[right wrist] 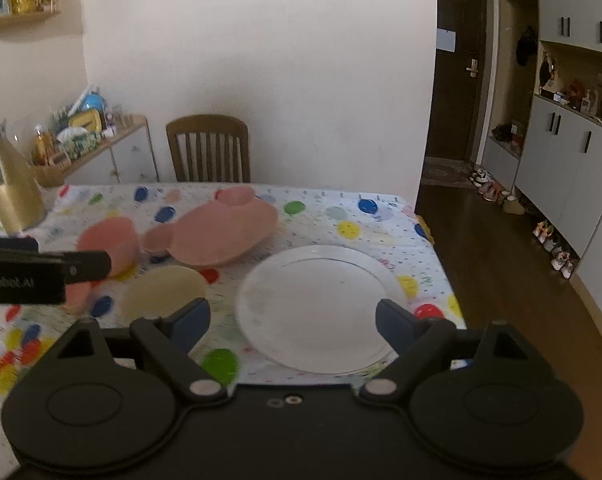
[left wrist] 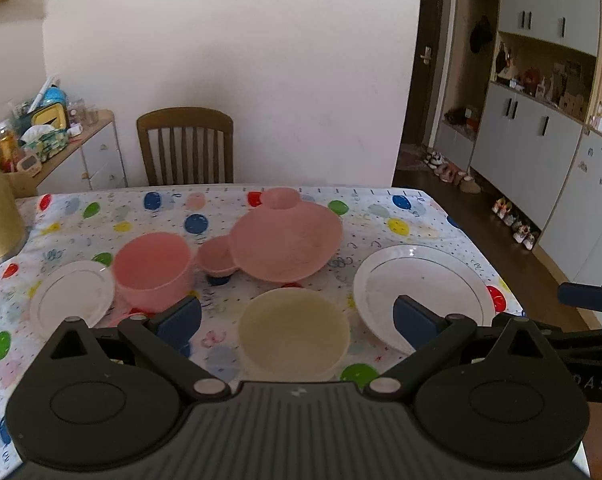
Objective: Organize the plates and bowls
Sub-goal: 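Move both grippers toward the white plate beside the pink bear plate, then close the left gripper on the white plate rim while the right gripper also grips it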
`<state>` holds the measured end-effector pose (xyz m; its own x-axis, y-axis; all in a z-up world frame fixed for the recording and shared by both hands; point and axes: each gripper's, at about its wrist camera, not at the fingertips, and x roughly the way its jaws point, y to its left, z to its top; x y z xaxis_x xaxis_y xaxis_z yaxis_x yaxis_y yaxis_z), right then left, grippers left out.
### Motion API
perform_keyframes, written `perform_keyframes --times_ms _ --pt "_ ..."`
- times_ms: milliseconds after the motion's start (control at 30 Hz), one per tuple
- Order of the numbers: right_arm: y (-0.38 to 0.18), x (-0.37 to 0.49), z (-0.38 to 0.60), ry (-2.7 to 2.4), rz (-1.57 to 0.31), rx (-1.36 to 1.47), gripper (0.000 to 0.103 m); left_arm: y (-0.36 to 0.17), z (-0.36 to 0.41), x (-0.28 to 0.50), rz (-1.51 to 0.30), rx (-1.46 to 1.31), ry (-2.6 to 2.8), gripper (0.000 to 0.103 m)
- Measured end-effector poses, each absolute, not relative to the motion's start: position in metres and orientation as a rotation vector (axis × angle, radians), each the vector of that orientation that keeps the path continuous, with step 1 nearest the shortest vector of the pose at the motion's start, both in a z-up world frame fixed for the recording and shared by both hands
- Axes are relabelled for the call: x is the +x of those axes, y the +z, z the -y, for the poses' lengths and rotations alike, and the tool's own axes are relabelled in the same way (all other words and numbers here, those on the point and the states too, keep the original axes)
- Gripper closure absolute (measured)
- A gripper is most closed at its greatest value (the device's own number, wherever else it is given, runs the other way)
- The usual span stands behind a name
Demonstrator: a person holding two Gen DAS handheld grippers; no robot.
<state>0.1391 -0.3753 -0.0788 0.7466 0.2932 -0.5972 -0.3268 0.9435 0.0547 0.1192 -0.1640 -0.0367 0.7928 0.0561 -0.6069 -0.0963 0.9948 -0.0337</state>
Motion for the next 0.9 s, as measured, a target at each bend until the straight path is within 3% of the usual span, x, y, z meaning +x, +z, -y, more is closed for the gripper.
perform_keyframes --times_ms 733,900 --pt "-0.124 0.258 0.442 0.327 -0.803 -0.059 0.014 -0.067 0.205 0.283 -0.881 -0.049 0.025 0.001" --pt "-0.141 0.282 0.455 0.317 -0.890 -0.002 0.023 -0.078 0.202 0.310 -0.943 -0.113 0.005 0.001"
